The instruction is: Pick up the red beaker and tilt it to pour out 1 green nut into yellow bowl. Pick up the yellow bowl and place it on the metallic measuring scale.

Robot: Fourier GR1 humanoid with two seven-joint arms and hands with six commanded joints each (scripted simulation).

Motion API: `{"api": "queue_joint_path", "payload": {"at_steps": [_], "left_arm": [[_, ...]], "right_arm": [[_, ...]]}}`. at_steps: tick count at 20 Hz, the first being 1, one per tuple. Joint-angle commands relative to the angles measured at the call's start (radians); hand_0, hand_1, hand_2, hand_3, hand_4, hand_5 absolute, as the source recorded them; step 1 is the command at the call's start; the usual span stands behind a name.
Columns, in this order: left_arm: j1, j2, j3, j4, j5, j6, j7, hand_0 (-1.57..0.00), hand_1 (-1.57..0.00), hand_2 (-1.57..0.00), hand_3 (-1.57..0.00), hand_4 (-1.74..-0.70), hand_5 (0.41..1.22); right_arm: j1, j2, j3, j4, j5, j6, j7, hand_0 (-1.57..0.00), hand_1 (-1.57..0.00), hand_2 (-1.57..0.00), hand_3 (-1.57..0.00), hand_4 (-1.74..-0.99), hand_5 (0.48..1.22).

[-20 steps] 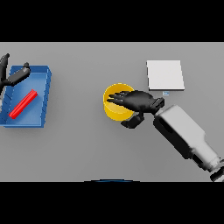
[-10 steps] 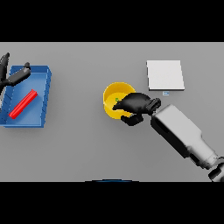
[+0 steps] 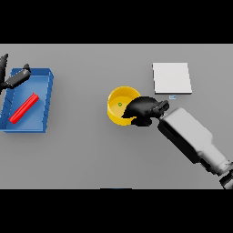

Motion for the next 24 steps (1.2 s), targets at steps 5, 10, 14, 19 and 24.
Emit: {"api": "queue_joint_path", "payload": {"at_steps": [5, 10, 14, 19, 24], "left_arm": [[0.006, 0.004, -0.002, -0.006, -0.001, -0.001, -0.001, 0.0, 0.0, 0.0, 0.0, -0.8, 0.724], [0.002, 0.013, -0.003, -0.015, -0.004, 0.0, 0.01, 0.0, 0.0, 0.0, 0.0, -0.8, 0.719], [0.003, 0.006, -0.004, -0.018, -0.004, 0.007, 0.008, 0.0, 0.0, 0.0, 0.0, -0.81, 0.723], [0.001, 0.023, 0.0, -0.037, -0.007, 0.011, 0.019, 0.0, 0.0, 0.0, 0.0, -0.8, 0.73], [0.024, 0.033, -0.005, -0.061, -0.009, 0.019, 0.032, 0.0, 0.0, 0.0, 0.0, -0.8, 0.734]], "right_arm": [[-0.009, -0.036, -0.029, -0.062, -0.035, 0.02, 0.01, -1.53, -1.53, -1.49, -1.19, -1.729, 1.212], [-0.032, -0.097, -0.072, -0.19, -0.076, 0.096, 0.08, -1.56, -1.56, -1.53, -1.35, -1.728, 1.218], [-0.049, -0.127, -0.112, -0.228, -0.099, 0.122, 0.138, -1.57, -1.57, -1.55, -1.26, -1.721, 1.219], [-0.103, -0.163, -0.135, -0.206, -0.101, 0.11, 0.11, -1.57, -1.57, -1.57, -1.26, -1.719, 1.22], [-0.148, -0.212, -0.172, -0.098, -0.069, 0.027, 0.094, -1.57, -1.57, -1.57, -1.26, -1.719, 1.221]]}}
